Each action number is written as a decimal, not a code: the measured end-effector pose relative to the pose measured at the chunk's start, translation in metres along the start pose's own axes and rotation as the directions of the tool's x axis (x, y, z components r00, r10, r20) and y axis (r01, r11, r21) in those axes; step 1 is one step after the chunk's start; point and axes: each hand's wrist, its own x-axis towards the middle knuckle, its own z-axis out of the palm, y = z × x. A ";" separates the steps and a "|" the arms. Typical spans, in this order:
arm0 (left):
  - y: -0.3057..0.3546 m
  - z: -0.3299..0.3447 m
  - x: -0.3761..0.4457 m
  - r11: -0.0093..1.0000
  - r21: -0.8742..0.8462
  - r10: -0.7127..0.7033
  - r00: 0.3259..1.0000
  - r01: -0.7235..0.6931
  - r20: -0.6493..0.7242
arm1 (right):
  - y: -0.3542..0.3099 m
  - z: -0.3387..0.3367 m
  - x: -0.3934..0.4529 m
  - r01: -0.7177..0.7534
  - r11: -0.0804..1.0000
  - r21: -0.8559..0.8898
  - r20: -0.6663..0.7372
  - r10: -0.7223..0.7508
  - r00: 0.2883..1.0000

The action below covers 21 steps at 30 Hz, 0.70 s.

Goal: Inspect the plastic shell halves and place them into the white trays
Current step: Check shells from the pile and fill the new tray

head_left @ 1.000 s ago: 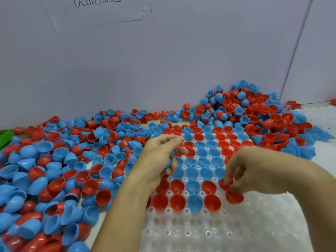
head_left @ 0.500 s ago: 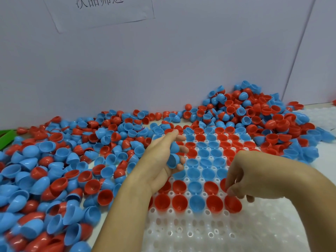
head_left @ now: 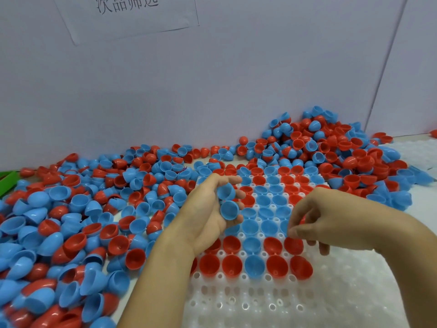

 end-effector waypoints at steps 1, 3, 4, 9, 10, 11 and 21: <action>0.000 0.000 -0.001 1.000 -0.008 -0.003 1.000 0.003 0.012 | 0.001 0.000 0.000 0.026 1.000 0.010 -0.018 -0.026 1.000; -0.002 0.001 0.000 1.000 0.004 0.007 1.000 -0.007 0.015 | -0.001 0.001 0.002 0.094 0.995 0.029 -0.069 -0.092 0.993; -0.002 0.001 0.000 1.000 0.023 0.019 1.000 -0.019 0.011 | -0.004 0.003 0.005 0.145 0.988 0.046 -0.127 -0.138 0.982; -0.006 0.004 -0.002 0.979 0.195 0.047 0.996 -0.060 0.072 | -0.023 0.019 0.020 0.447 0.883 0.146 -0.438 -0.347 0.829; -0.006 0.004 -0.003 0.971 0.228 0.048 0.993 -0.071 0.106 | -0.026 0.023 0.021 0.484 0.864 0.140 -0.449 -0.381 0.808; -0.005 0.005 -0.004 0.965 0.247 0.051 0.989 -0.085 0.139 | -0.027 0.026 0.023 0.501 0.857 0.121 -0.450 -0.403 0.797; -0.006 0.004 -0.002 0.980 0.170 0.079 0.989 -0.099 0.123 | -0.025 0.035 0.037 0.380 0.923 0.064 -0.553 -0.284 0.783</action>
